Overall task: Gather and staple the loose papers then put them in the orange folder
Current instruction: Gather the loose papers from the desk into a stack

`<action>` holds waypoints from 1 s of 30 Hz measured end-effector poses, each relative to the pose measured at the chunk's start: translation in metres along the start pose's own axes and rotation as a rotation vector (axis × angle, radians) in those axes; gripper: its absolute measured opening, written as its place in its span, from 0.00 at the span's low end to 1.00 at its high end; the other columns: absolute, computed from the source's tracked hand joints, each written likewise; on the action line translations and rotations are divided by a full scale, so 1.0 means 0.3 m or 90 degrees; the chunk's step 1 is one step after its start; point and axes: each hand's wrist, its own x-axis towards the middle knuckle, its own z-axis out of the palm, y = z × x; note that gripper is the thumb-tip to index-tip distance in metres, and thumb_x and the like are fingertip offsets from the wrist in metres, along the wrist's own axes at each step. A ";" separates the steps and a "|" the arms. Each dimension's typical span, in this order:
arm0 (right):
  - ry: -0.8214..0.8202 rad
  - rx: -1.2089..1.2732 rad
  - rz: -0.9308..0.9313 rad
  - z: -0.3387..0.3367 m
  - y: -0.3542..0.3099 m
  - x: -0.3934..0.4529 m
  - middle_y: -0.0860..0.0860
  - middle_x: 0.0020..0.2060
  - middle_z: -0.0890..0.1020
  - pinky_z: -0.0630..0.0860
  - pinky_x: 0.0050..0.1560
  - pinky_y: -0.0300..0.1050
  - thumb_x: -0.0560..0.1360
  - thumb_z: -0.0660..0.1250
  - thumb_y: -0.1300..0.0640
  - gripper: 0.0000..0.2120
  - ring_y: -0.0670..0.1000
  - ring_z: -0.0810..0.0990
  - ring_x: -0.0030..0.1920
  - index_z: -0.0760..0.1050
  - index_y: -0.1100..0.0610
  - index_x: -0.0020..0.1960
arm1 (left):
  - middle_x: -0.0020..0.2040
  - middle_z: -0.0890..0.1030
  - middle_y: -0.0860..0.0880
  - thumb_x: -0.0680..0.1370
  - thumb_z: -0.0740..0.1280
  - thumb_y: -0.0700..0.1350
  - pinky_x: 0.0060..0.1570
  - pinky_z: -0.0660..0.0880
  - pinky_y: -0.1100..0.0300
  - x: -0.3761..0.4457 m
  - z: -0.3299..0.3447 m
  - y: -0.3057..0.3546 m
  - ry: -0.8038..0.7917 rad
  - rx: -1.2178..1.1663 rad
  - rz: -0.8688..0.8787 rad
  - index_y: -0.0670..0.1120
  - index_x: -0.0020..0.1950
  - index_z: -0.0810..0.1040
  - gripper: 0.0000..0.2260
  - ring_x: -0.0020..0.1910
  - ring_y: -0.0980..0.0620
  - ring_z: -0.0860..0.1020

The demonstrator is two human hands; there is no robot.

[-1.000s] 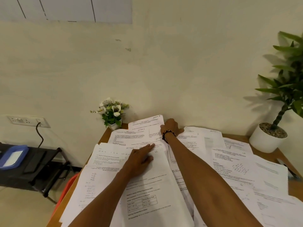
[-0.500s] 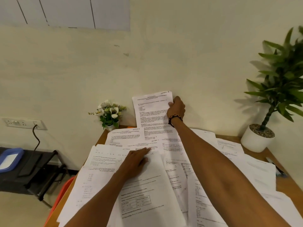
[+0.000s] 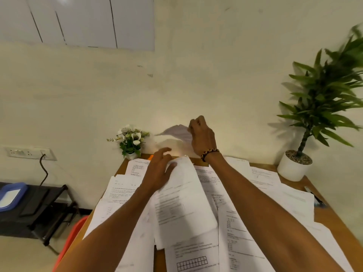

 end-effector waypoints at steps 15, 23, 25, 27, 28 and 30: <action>-0.346 0.273 0.085 -0.129 -0.082 -0.056 0.46 0.39 0.75 0.68 0.39 0.42 0.75 0.64 0.33 0.22 0.46 0.72 0.38 0.70 0.54 0.44 | 0.41 0.78 0.54 0.82 0.67 0.51 0.39 0.73 0.58 0.120 -0.208 0.100 0.155 -0.183 -0.098 0.50 0.50 0.73 0.06 0.41 0.60 0.77; -0.464 0.274 0.129 -0.097 -0.067 -0.047 0.53 0.63 0.76 0.74 0.62 0.56 0.71 0.71 0.42 0.30 0.55 0.76 0.61 0.70 0.55 0.67 | 0.43 0.80 0.57 0.79 0.72 0.46 0.37 0.74 0.71 0.136 -0.334 0.107 0.016 -0.314 -0.146 0.49 0.70 0.69 0.21 0.40 0.65 0.81; -0.466 0.292 0.127 -0.093 -0.080 -0.038 0.53 0.59 0.78 0.75 0.61 0.56 0.73 0.73 0.49 0.23 0.56 0.77 0.59 0.72 0.57 0.64 | 0.50 0.82 0.57 0.79 0.72 0.51 0.42 0.78 0.67 0.147 -0.357 0.081 -0.031 -0.272 -0.151 0.50 0.66 0.74 0.18 0.47 0.62 0.82; -0.454 0.303 0.117 -0.088 -0.100 -0.024 0.54 0.57 0.78 0.75 0.58 0.56 0.73 0.74 0.52 0.19 0.57 0.78 0.57 0.73 0.57 0.60 | 0.50 0.82 0.56 0.79 0.71 0.55 0.44 0.78 0.61 0.159 -0.373 0.055 -0.053 -0.219 -0.145 0.51 0.59 0.78 0.13 0.48 0.57 0.83; -0.450 0.317 0.110 -0.086 -0.111 -0.015 0.54 0.56 0.79 0.76 0.58 0.55 0.73 0.75 0.52 0.19 0.57 0.78 0.56 0.73 0.57 0.59 | 0.49 0.83 0.54 0.79 0.70 0.54 0.44 0.78 0.59 0.163 -0.381 0.048 -0.056 -0.215 -0.144 0.51 0.57 0.78 0.11 0.48 0.55 0.82; -0.455 0.336 0.106 -0.086 -0.132 0.000 0.53 0.55 0.79 0.76 0.58 0.53 0.73 0.75 0.52 0.17 0.56 0.79 0.56 0.74 0.56 0.57 | 0.48 0.84 0.50 0.80 0.70 0.52 0.44 0.80 0.56 0.162 -0.394 0.035 -0.053 -0.258 -0.161 0.49 0.53 0.79 0.08 0.46 0.51 0.83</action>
